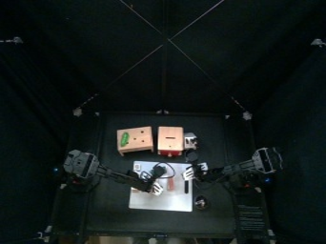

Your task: Grab egg sushi

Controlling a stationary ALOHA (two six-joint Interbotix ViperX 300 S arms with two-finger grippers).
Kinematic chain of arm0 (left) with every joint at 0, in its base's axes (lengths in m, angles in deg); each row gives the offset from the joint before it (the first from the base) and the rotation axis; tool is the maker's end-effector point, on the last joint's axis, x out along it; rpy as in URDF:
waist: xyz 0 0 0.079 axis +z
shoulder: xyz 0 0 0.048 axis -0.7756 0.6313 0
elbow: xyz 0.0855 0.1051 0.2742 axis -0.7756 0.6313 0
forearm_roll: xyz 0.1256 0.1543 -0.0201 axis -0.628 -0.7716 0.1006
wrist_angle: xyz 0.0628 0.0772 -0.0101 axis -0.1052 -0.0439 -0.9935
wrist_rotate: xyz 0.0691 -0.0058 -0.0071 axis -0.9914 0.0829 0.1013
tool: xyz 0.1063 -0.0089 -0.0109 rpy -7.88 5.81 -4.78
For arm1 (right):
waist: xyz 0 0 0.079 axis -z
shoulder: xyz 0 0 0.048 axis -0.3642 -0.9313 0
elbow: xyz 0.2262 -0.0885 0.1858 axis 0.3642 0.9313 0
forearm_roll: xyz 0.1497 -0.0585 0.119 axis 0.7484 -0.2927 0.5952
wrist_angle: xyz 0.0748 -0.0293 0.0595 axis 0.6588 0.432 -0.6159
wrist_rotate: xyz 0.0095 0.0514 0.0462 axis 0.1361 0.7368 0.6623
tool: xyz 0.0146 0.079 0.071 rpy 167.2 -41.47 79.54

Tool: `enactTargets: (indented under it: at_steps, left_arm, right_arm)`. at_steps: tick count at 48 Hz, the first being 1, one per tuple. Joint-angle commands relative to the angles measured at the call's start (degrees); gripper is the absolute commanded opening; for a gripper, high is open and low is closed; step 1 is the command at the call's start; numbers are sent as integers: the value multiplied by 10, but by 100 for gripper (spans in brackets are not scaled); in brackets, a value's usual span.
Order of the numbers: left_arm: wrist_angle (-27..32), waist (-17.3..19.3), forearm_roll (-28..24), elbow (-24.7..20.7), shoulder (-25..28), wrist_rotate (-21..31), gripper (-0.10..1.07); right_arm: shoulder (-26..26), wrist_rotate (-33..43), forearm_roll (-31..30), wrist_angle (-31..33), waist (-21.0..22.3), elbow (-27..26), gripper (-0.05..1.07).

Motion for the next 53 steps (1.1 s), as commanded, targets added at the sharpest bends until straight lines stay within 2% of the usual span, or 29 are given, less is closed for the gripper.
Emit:
enactTargets:
  at_steps: [1,19,30,36,44,53]
  left_arm:
    - [0,4,0,-17,-2,2,100]
    - [2,4,-4,-16,9,4,94]
    - [14,4,-7,-11,6,1,74]
    - [14,5,-20,-12,-6,-4,68]
    - [18,5,-48,-4,-32,-4,68]
    - [30,5,-53,4,-46,-7,68]
  right_arm:
    - [8,-1,-5,-1,0,-4,53]
    - [6,-1,-8,-3,3,-2,53]
    - [5,0,-8,-3,4,-2,53]
    - [5,0,-7,-3,4,-3,53]
    - [5,0,-7,-3,4,-3,53]
    - [5,0,-5,-3,3,-4,53]
